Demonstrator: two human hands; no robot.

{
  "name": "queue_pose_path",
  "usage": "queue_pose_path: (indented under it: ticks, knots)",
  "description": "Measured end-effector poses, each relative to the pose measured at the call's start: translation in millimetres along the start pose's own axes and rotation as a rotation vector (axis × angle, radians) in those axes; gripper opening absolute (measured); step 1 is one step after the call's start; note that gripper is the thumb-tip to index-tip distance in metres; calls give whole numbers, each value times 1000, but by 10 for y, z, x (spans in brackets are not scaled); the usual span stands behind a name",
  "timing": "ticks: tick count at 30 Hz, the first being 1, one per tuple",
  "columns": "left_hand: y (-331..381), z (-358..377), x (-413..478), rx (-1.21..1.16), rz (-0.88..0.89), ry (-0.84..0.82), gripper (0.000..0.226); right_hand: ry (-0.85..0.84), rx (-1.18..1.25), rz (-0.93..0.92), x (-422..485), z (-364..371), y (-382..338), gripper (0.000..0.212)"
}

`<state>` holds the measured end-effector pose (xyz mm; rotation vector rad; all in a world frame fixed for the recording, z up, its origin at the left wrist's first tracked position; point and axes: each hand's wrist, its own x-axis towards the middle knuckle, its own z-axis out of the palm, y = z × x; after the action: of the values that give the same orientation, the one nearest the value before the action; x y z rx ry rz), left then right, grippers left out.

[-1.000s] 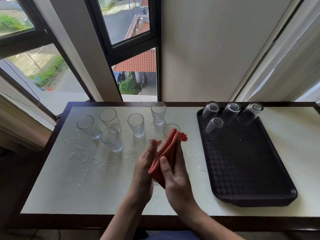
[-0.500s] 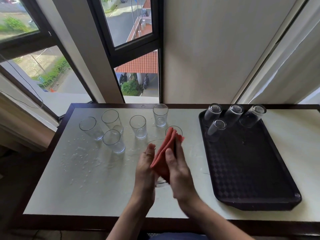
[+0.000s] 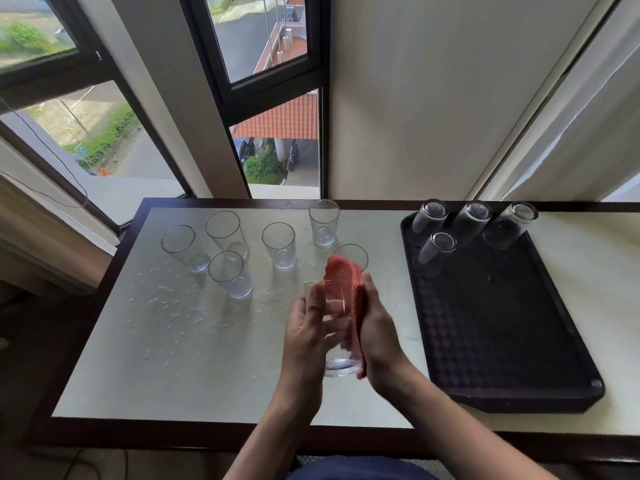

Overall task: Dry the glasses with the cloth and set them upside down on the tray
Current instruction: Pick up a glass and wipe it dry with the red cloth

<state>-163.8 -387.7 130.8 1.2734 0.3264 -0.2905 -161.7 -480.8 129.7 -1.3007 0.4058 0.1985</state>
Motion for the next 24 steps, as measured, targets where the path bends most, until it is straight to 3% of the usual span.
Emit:
queue_pose_path:
  ticks: [4,6,9,13,15,17,21,24]
  knots:
    - [13,16,-19,-38,-3,-20,56,-7,-89,-46,-81,5,-7,62]
    - [11,-24,6,-57,-10,-35,73,25,-182,-199,-216,49,128,51]
    - [26,-85,50,-107,-56,-103,103,35,-222,-314,-345,122,269,62]
    - [-7,-57,35,-81,-32,-106,101,87,-82,-216,-212,122,189,52]
    - [-39,-25,-2,-107,-28,-100,99,125,-72,-151,-140,105,144,61]
    - [-63,-8,-22,-138,-24,-90,100,92,19,-88,-126,91,121,67]
    - [-84,-35,28,-167,-36,-74,104,-4,140,-46,-207,53,157,52]
    - [-65,-88,80,-129,-46,-30,88,-8,176,6,-273,88,268,46]
